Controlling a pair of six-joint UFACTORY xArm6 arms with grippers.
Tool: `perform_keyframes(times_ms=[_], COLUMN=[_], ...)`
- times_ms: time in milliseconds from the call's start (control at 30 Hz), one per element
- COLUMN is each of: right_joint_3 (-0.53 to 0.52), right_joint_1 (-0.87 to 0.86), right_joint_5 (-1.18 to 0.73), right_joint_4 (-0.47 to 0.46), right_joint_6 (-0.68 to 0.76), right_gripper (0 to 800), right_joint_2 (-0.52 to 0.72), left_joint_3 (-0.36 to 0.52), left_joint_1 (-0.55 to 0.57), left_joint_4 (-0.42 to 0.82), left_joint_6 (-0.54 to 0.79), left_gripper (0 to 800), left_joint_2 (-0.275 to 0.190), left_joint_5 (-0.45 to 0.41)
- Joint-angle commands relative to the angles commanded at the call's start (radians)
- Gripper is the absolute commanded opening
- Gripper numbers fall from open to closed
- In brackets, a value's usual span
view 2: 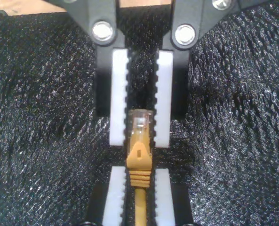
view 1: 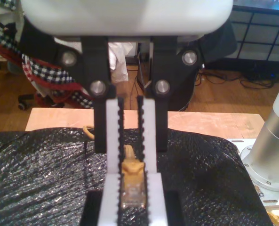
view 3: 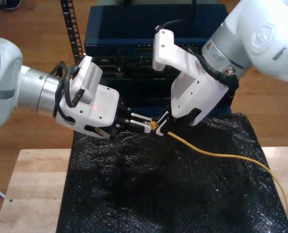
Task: Grab the cable and plug it in
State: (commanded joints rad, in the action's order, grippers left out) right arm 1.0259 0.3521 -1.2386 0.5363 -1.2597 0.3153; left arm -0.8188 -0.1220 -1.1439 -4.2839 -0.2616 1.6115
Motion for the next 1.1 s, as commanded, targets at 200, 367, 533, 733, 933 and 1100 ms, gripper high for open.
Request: perform_keyframes(times_ms=[200,367,533,733,933,1100], right_joint_3=[0.002,0.020,0.032,0.058,0.103,0.101], right_joint_1=[0.000,-0.003,-0.003,-0.003,-0.005,-0.006], right_joint_5=[0.000,0.000,0.005,0.002,0.000,0.002], right_joint_4=[0.000,-0.002,-0.005,-0.002,0.000,-0.002], right_joint_6=[-0.003,-0.038,-0.058,-0.060,-0.058,-0.063], right_gripper=[311,800,799,799,799,799], right_joint_2=[0.002,0.014,0.032,-0.002,-0.009,0.017], left_joint_3=[0.000,0.000,0.000,-0.005,-0.012,-0.017], left_joint_1=[0.000,0.000,0.000,-0.002,-0.037,-0.043], left_joint_4=[0.002,0.000,0.000,0.000,-0.002,-0.005], left_joint_6=[-0.005,-0.011,-0.017,-0.021,-0.029,-0.060], left_gripper=[9,8,7,5,5,2], left_joint_2=[-0.002,0.000,0.000,0.000,0.005,0.031], left_joint_5=[0.000,0.008,0.008,0.008,0.003,0.020])
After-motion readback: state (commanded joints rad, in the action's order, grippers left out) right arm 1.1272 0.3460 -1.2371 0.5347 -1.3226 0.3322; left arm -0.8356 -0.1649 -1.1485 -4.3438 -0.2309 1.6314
